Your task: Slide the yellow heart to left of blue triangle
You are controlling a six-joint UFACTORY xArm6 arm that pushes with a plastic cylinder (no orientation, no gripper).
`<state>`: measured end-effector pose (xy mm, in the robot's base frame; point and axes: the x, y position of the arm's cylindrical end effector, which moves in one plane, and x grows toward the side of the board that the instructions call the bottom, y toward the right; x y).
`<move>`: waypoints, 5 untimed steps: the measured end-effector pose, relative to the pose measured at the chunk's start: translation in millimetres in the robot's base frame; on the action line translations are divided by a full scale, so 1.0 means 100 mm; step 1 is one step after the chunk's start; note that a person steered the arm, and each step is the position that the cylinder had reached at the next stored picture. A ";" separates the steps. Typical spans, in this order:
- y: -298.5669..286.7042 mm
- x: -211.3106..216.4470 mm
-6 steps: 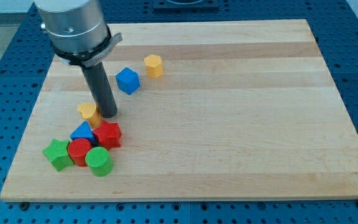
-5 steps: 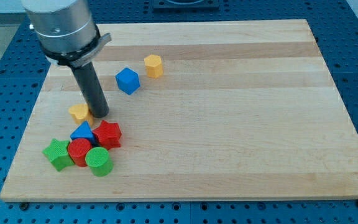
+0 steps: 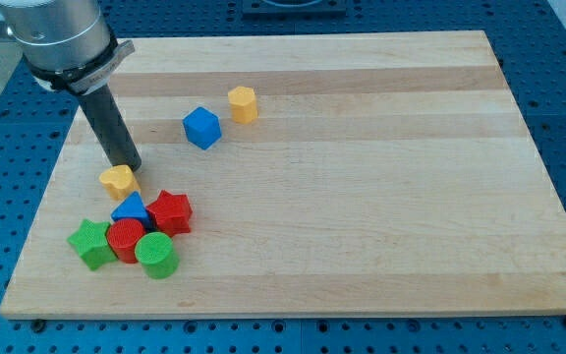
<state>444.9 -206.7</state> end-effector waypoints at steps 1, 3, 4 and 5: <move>0.07 0.00; 0.14 0.03; 0.14 0.15; 0.14 0.25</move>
